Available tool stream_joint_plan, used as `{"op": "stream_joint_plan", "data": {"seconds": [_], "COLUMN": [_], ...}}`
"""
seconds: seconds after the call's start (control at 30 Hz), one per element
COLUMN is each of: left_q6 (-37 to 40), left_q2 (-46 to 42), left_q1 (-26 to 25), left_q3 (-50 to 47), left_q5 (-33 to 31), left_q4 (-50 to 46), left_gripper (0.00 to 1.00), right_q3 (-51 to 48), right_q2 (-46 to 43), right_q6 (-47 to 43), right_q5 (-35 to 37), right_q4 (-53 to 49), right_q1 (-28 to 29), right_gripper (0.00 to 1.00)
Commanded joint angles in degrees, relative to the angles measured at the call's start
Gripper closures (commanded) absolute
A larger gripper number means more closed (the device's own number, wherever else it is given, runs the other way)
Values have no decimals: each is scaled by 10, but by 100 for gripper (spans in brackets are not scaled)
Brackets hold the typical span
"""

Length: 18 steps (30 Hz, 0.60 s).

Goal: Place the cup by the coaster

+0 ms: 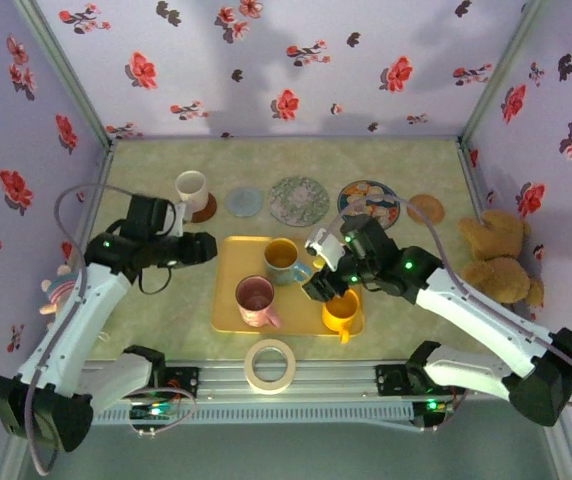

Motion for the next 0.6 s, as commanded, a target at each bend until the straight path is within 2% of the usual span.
{"op": "stream_joint_plan", "data": {"seconds": [0.0, 0.1, 0.17, 0.37, 0.43, 0.57], "left_q6": [-62, -91, -106, -148, -159, -164], "left_q2": [-26, -35, -36, -37, -34, -16], "left_q1": [-25, -48, -64, -90, -93, -95], "left_q3": [-50, -88, -108, -168, -187, -204], "left_q5": [17, 17, 19, 19, 25, 34], "left_q4": [39, 56, 68, 126, 150, 166], "left_gripper": [56, 69, 78, 88, 88, 96], "right_q3": [-18, -28, -33, -59, -63, -63], "right_q2": [-9, -6, 1, 21, 32, 65], "right_q6": [23, 33, 40, 63, 70, 79], "right_q5": [-11, -1, 3, 18, 31, 49], "right_q4": [5, 21, 29, 74, 93, 120], "right_q1": [18, 33, 41, 59, 67, 78], "right_gripper": [47, 57, 69, 95, 100, 100]}}
